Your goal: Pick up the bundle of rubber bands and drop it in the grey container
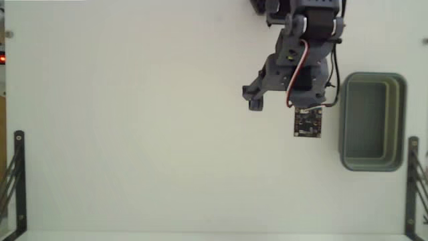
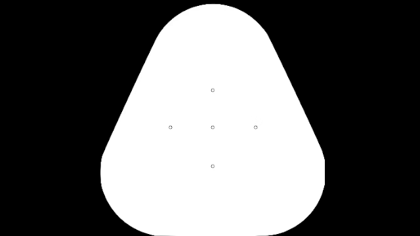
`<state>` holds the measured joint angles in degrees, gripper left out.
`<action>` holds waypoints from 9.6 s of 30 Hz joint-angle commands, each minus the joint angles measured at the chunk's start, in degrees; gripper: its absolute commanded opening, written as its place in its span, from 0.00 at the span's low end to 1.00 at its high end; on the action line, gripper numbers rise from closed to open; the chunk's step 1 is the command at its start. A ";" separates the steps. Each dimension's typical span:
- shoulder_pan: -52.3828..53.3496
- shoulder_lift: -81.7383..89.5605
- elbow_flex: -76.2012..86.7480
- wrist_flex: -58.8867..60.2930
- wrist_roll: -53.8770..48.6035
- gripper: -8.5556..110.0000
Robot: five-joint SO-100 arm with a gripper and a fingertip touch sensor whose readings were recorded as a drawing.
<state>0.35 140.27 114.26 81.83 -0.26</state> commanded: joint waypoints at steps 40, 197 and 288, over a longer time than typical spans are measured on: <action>-0.35 1.84 0.30 0.13 0.26 1.00; -0.35 1.84 0.30 0.13 0.26 1.00; 13.17 1.84 0.30 0.13 0.26 1.00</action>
<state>12.04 140.27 114.26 81.83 -0.26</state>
